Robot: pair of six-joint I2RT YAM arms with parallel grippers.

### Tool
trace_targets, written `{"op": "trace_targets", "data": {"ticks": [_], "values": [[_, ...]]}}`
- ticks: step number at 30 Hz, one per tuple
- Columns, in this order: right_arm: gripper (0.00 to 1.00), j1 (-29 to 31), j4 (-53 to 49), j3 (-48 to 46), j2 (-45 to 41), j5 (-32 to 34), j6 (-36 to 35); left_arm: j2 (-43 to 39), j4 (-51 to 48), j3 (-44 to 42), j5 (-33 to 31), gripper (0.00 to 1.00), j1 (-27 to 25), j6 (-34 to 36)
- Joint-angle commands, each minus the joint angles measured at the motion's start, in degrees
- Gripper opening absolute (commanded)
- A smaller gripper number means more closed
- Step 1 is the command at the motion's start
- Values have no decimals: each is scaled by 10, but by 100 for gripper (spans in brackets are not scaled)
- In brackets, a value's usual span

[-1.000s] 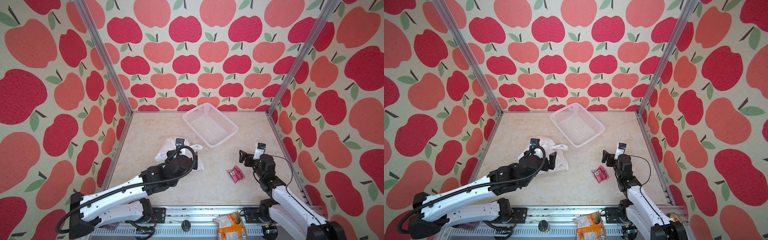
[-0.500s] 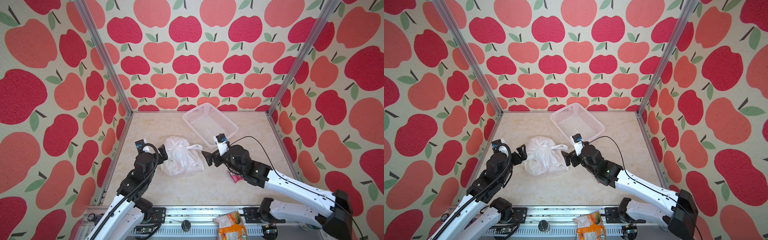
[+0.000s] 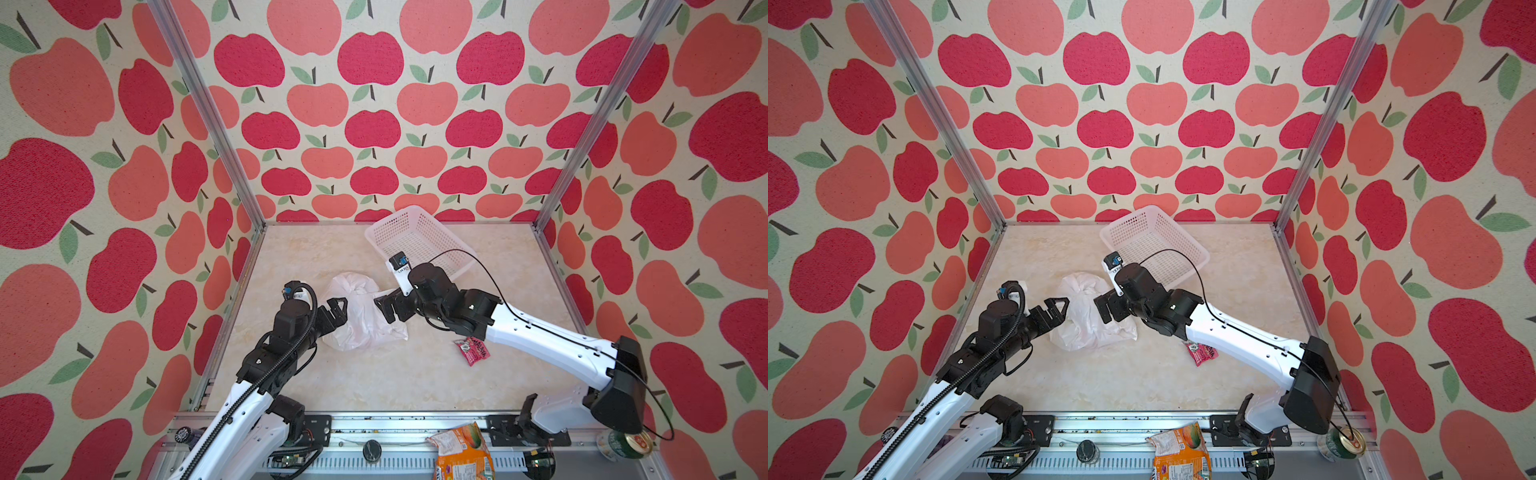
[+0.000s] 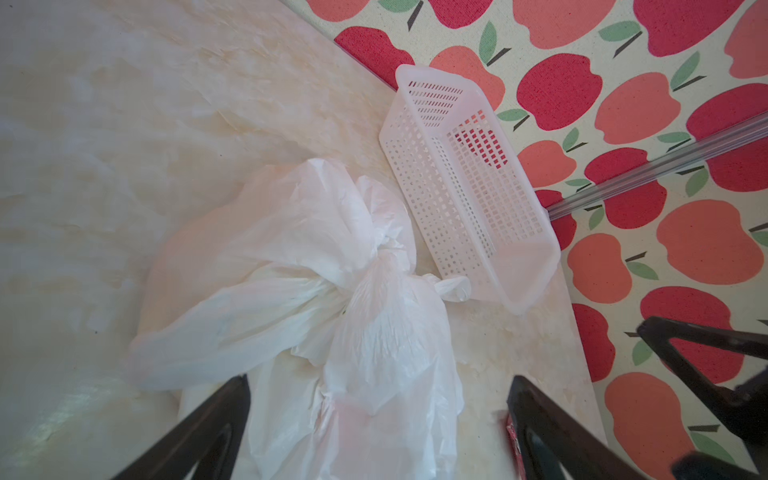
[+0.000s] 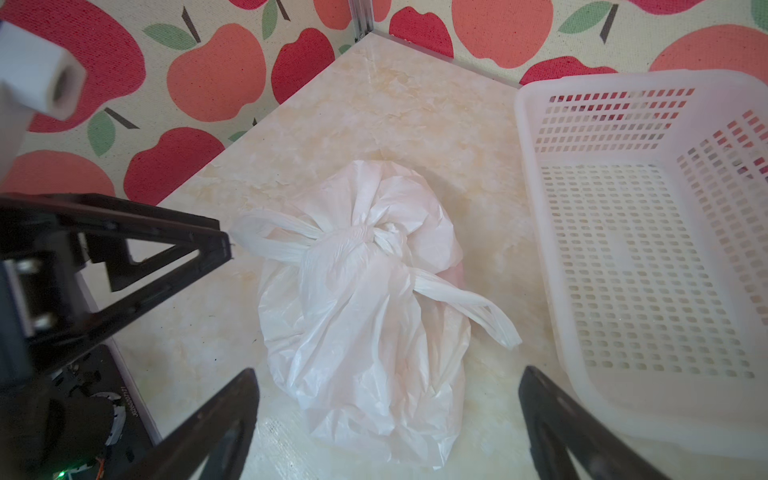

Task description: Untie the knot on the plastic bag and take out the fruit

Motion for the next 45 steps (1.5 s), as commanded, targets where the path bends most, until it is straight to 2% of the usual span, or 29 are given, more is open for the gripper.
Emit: {"op": "trace_targets", "data": {"ticks": [1,3,5,7,8,9,10,12,14,16,19,24,27,28,30,32,34,35,38,42,45], "values": [[99,2,-83,34,20,38,-33,8,-86,133,3,99,4,29],[99,-2,-52,6,6,26,-46,26,-100,173,-45,99,4,64],[99,-3,-24,-14,-7,9,-56,34,-55,148,-89,99,14,90],[99,-6,10,-40,-12,6,-56,29,6,65,-45,99,68,46],[99,-11,28,-54,-10,-14,-53,26,87,-1,-26,97,80,51],[99,-15,38,-62,-4,-27,-53,29,162,-59,-24,99,80,62],[99,-17,36,-63,5,-26,-49,36,176,-88,-14,99,89,38],[99,-17,23,-56,20,-34,-43,60,183,-74,45,95,104,73],[99,-15,31,-58,29,-62,-43,82,154,-53,7,96,78,90],[99,-7,54,-68,35,-92,-43,95,170,-62,-24,100,57,98],[99,12,53,-56,62,-105,-46,116,169,-55,-32,99,57,113],[99,31,43,-30,116,-109,-42,146,158,-40,-34,99,58,118],[99,31,13,-7,147,-80,-37,162,145,-29,-42,99,58,118],[96,31,-1,0,153,-64,-36,164,139,-25,-46,99,59,118],[82,31,-21,10,158,-34,-29,164,128,-21,-53,99,61,118],[50,31,-22,4,151,-14,-23,159,126,-21,-52,99,64,117],[29,31,-13,-10,137,1,-19,152,128,-23,-51,99,65,118],[24,31,-9,-17,131,11,-17,150,128,-23,-50,99,64,119],[9,30,-5,-33,114,45,-13,145,122,-20,-51,99,65,122],[7,31,1,-57,85,79,-12,145,114,-15,-52,99,65,125],[6,29,10,-78,66,99,-42,145,108,-10,-54,99,65,128]]}}
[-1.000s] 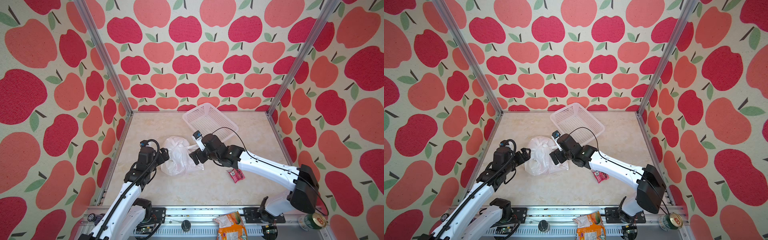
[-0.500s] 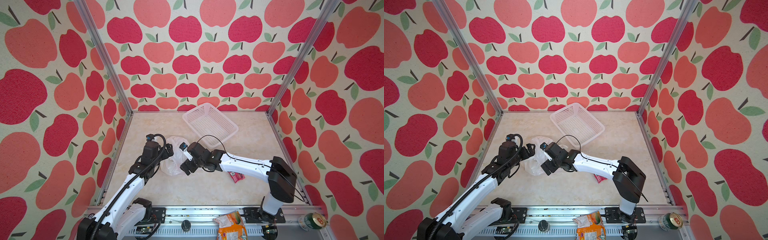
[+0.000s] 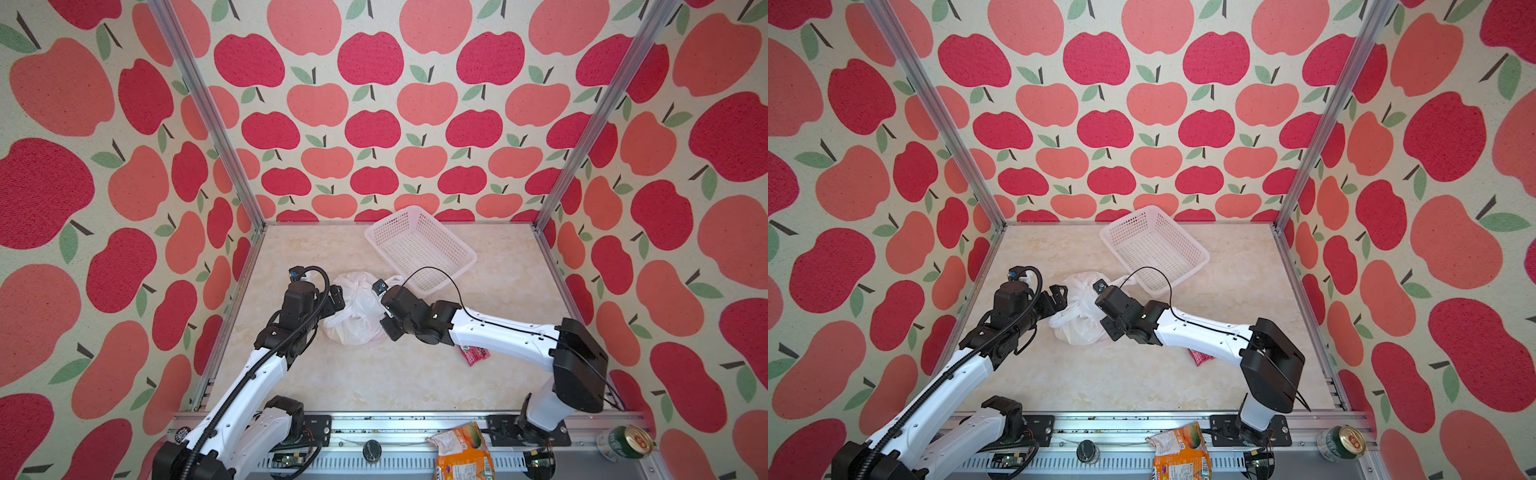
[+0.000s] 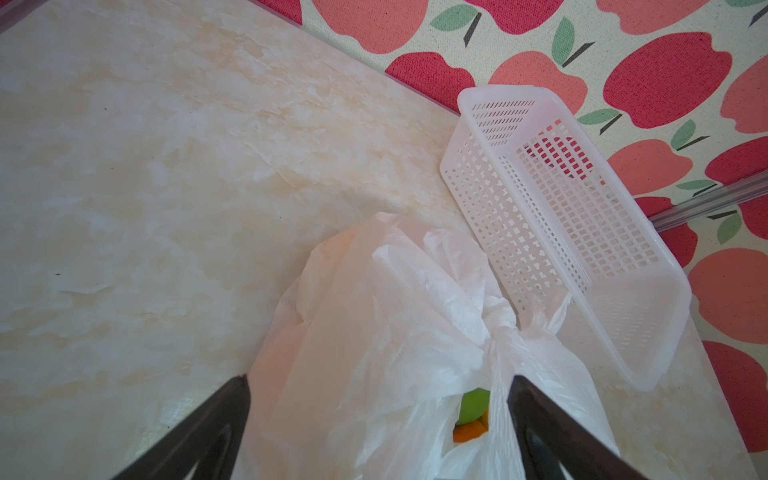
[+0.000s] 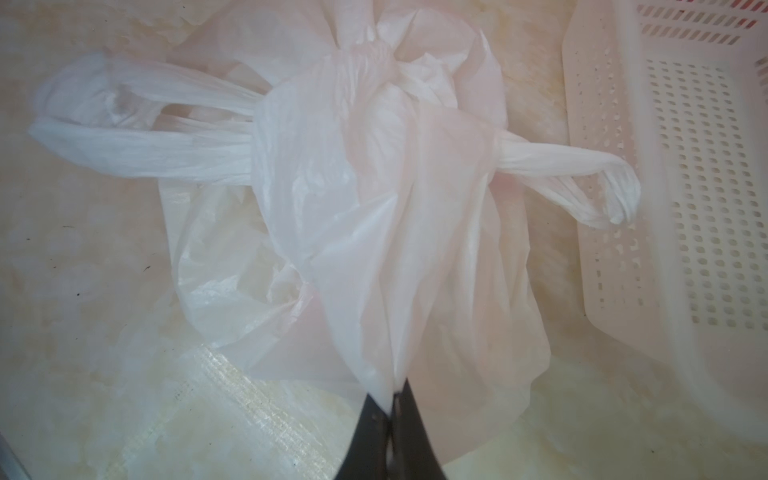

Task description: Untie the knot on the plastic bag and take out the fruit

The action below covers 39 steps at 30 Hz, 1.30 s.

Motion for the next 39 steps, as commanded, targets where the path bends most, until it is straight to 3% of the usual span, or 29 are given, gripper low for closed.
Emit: {"op": "trace_targets", "data": {"ticks": [1,6,8,11,14,16,19,20,22,26,30,34,37,39], "values": [[5,-5,-2,-19,-28,54,-23,-5,-24,22,-10,99,3,18],[5,-19,1,-53,-30,36,-4,29,-32,43,22,99,-2,23],[17,-20,7,-52,-27,12,8,55,-35,56,34,99,-10,27],[46,-14,10,-46,-27,6,4,96,-43,78,45,99,-24,35],[69,-13,13,-47,-32,4,-5,144,-58,102,52,99,-37,43],[78,-13,22,-48,-34,-2,-15,169,-67,114,50,99,-44,44],[84,-12,39,-43,-29,-26,-32,202,-80,130,40,99,-52,43],[84,-12,38,-37,-25,-28,-33,212,-81,134,45,92,-53,45],[84,-12,31,-24,-12,-21,-34,227,-81,140,51,78,-58,48],[84,-12,5,7,13,22,-37,240,-88,150,46,38,-74,53],[76,-12,23,4,22,5,-45,236,-91,154,32,18,-86,58],[52,-7,13,17,33,9,-50,224,-91,150,25,5,-90,59],[28,-6,3,15,30,20,-48,205,-90,144,15,1,-90,59],[18,-6,-1,8,23,23,-48,190,-88,138,7,0,-89,57]]}}
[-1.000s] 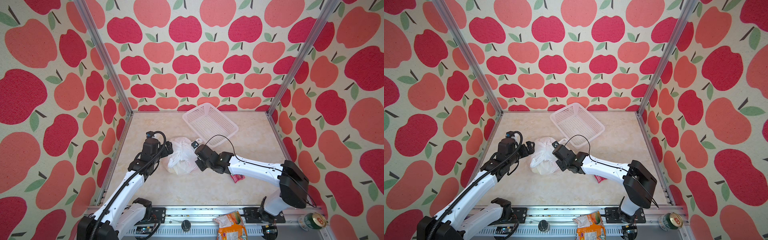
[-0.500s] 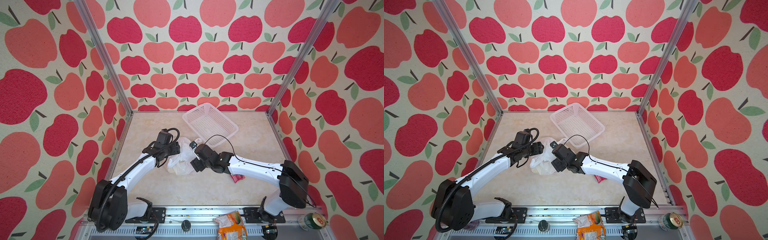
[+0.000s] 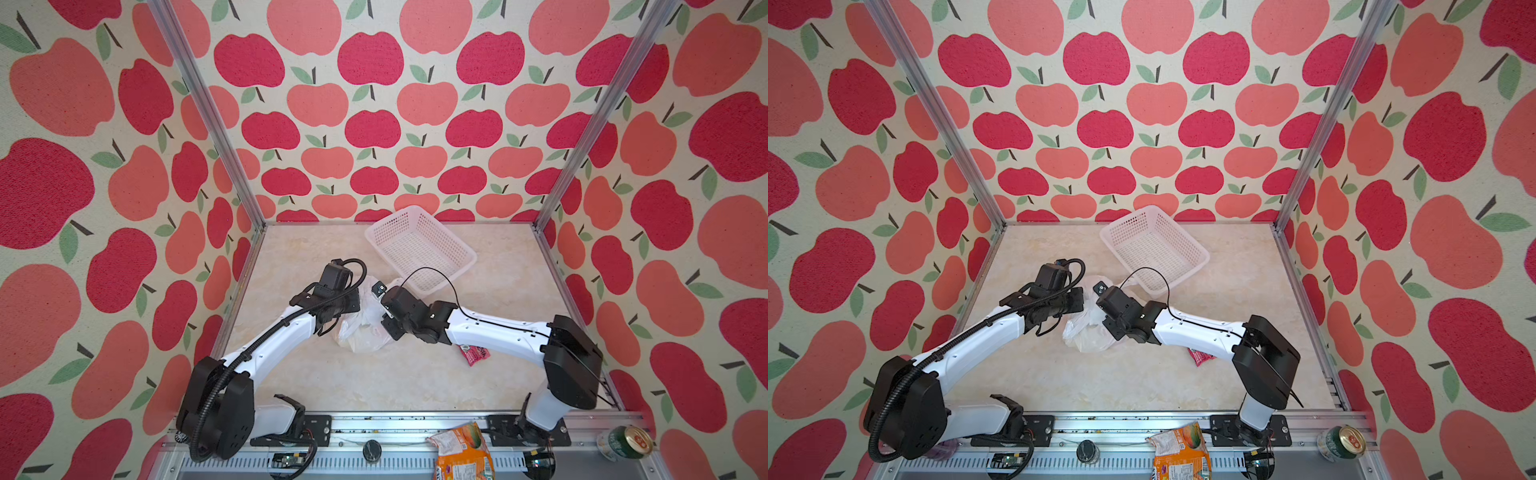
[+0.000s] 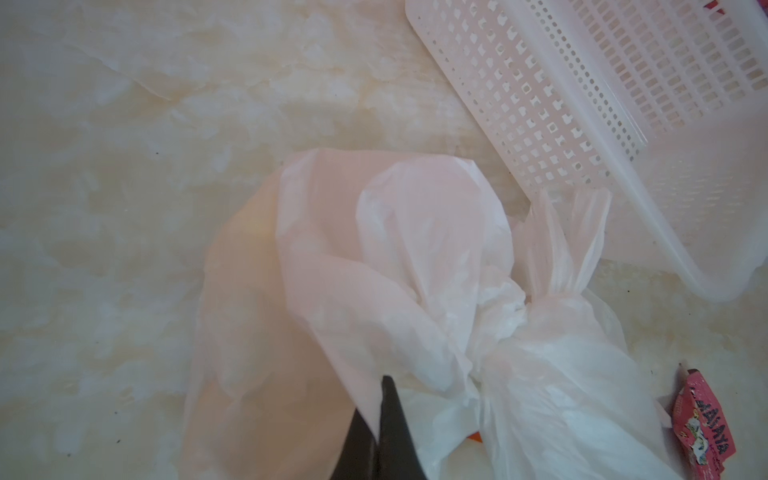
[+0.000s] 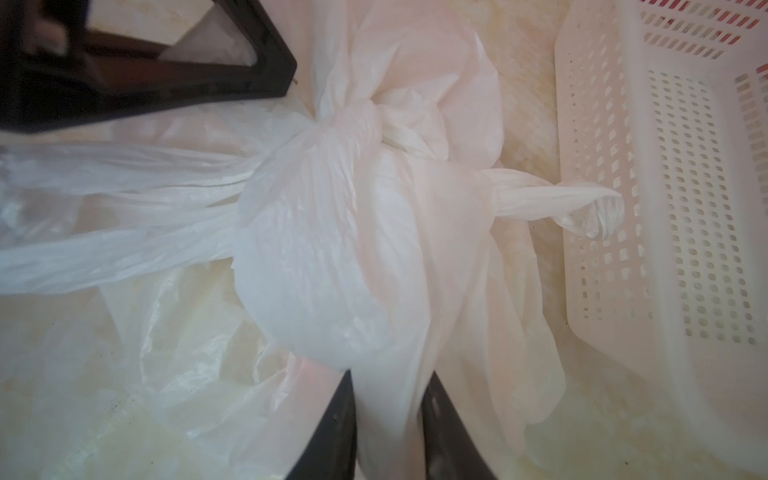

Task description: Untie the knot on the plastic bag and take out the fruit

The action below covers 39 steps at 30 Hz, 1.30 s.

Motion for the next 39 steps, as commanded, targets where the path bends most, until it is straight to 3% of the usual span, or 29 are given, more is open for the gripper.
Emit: {"op": "trace_targets", "data": {"ticks": [1,4,12,29,39], "values": [[14,2,-23,6,-9,19,-1,-36,-5,-1,-25,0,0,1],[7,2,-14,-12,-21,34,-2,-58,8,-18,-22,0,6,-4],[0,2,-17,-10,-19,46,3,-74,15,-29,-13,0,19,-12],[0,1,-23,-27,-46,116,21,-115,36,-72,-4,0,72,-43],[0,-16,-27,-36,-55,120,40,-139,39,-81,9,0,88,-52]]}}
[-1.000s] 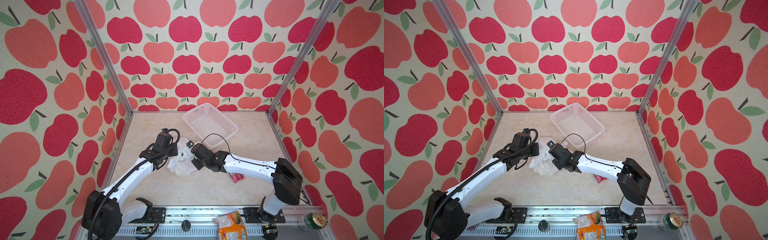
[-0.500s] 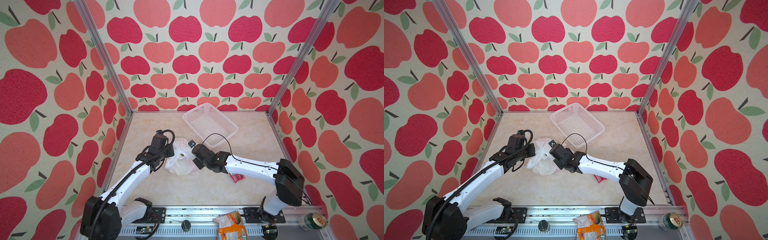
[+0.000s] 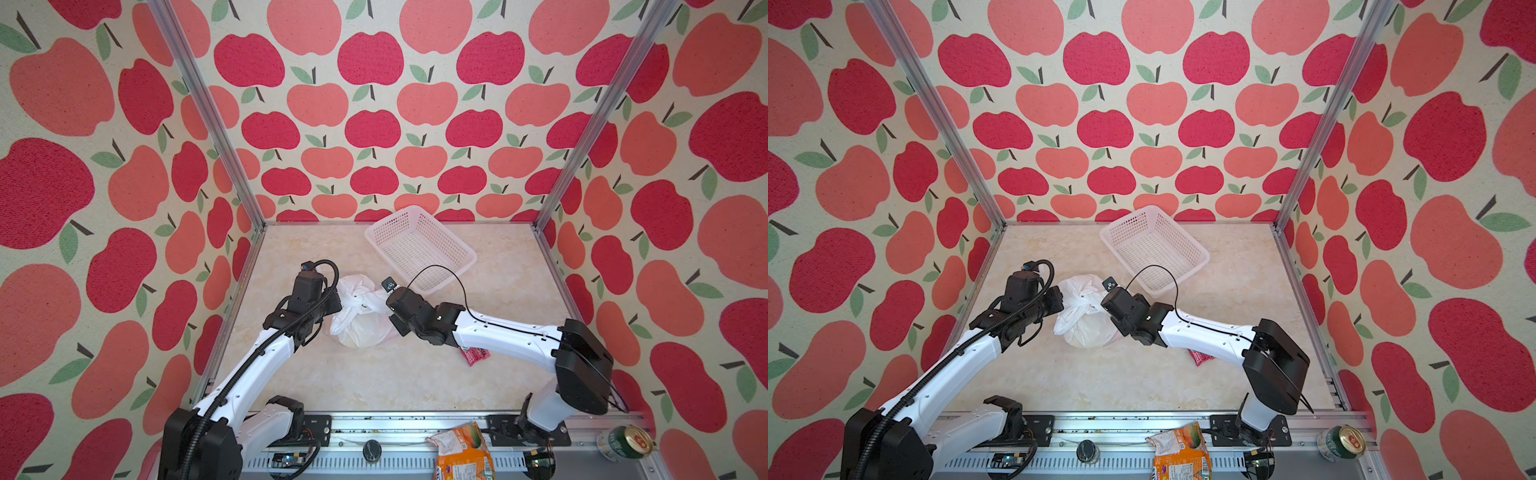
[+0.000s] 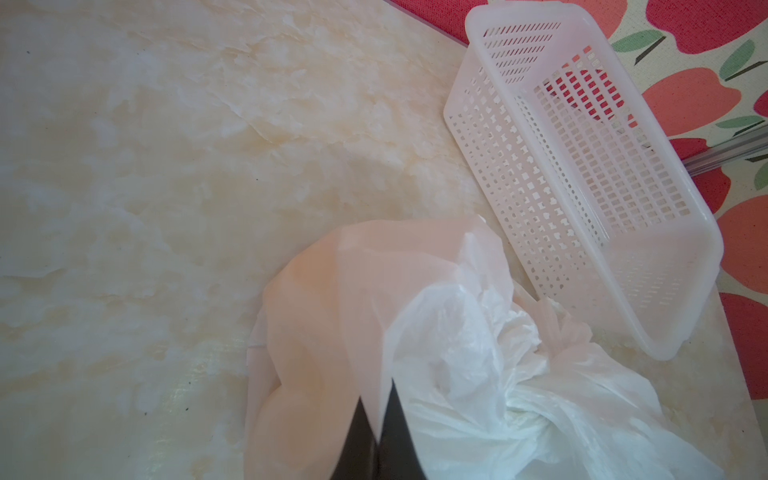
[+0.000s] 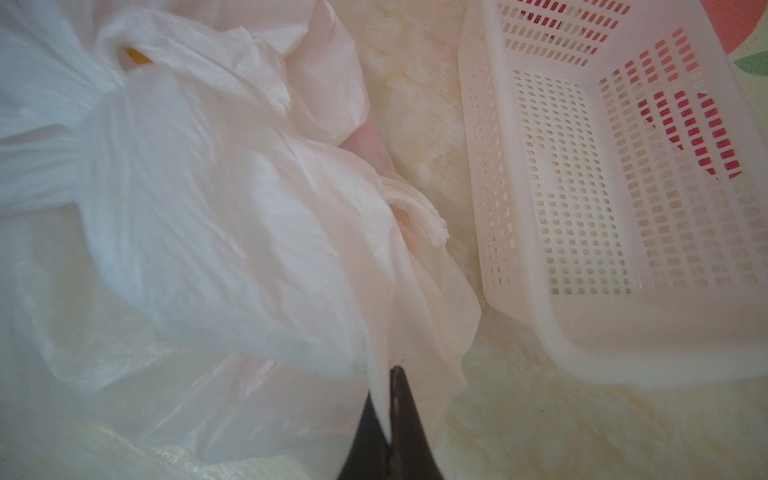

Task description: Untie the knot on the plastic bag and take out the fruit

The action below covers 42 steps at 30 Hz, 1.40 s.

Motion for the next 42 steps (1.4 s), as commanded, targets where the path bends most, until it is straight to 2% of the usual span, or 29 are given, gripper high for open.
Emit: {"op": "trace_targets", "data": {"ticks": [1,10,26,42], "values": [[0,-13,-22,-11,-22,15,22,-11,8,-7,-2,0,6,-7],[0,-51,-18,-32,-41,-31,52,-18,10,-13,1,0,17,-12],[0,-77,-10,-56,-65,-44,77,-28,10,-24,5,0,39,-22],[0,-173,30,-118,-97,-171,146,-34,13,-37,23,0,71,-37]]}}
